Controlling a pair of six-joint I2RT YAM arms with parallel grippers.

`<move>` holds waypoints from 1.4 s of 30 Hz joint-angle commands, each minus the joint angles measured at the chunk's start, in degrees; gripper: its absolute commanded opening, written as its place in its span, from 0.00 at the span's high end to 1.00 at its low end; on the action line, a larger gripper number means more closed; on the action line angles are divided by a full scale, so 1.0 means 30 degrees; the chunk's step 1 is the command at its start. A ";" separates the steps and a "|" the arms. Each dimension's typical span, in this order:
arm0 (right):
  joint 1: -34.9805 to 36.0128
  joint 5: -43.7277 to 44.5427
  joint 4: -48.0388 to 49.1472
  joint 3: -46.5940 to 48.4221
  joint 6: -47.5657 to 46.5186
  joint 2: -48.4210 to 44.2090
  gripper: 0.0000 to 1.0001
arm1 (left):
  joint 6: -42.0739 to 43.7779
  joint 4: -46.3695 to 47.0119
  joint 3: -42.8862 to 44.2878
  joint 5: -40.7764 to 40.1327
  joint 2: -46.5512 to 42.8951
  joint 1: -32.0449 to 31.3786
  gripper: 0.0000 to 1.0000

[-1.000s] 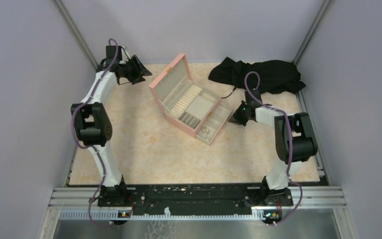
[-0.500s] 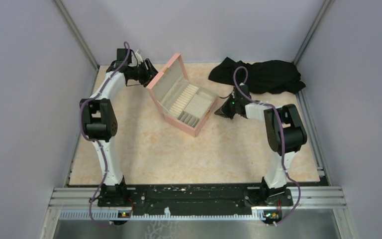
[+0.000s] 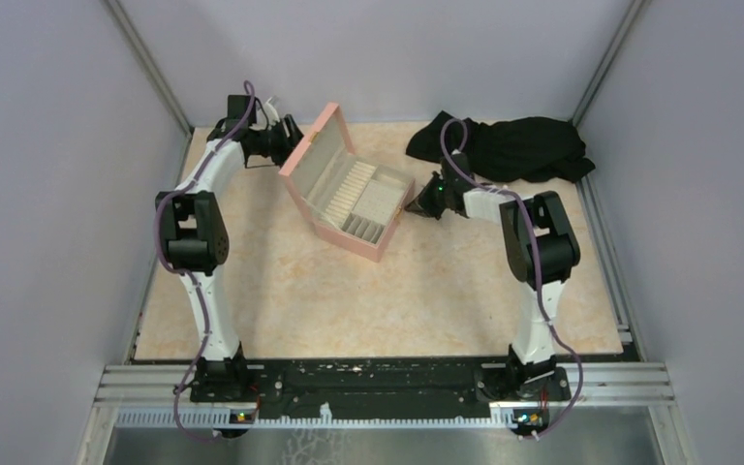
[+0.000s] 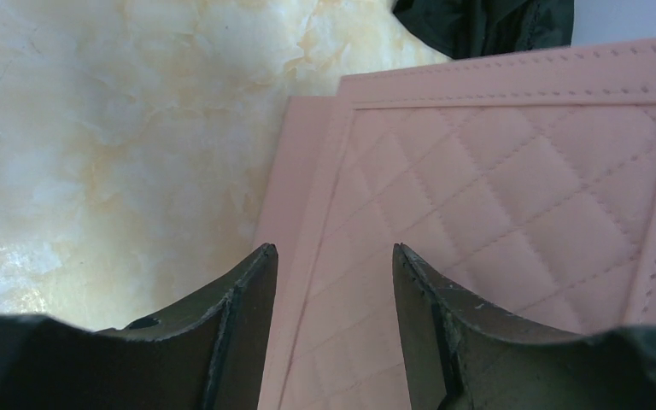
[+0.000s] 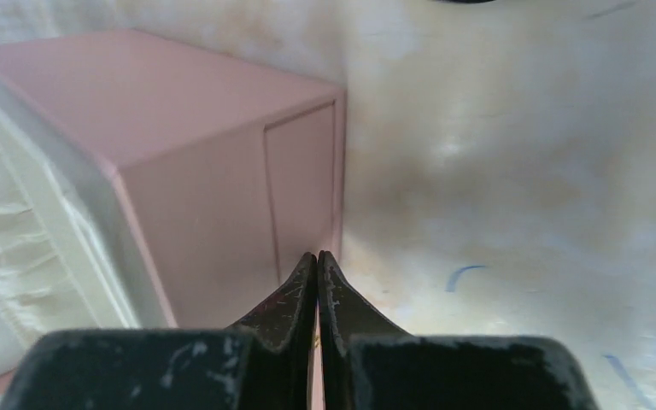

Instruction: Organize the mixed jewelry

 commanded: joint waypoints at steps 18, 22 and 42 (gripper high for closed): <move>-0.5554 0.4936 -0.6205 -0.7072 -0.4419 -1.2509 1.00 | 0.2661 -0.3212 0.1838 -0.5697 -0.4200 -0.8410 0.40; -0.5563 0.5229 -0.6671 -0.6718 -0.4918 -1.2905 0.99 | 0.2420 -0.2905 0.2482 -0.8004 -0.4574 -0.9392 0.46; -0.5550 0.4674 -0.8307 -0.7129 -0.5768 -1.4295 0.98 | 0.2211 -0.8736 0.4691 -1.8854 0.3204 -1.3573 0.60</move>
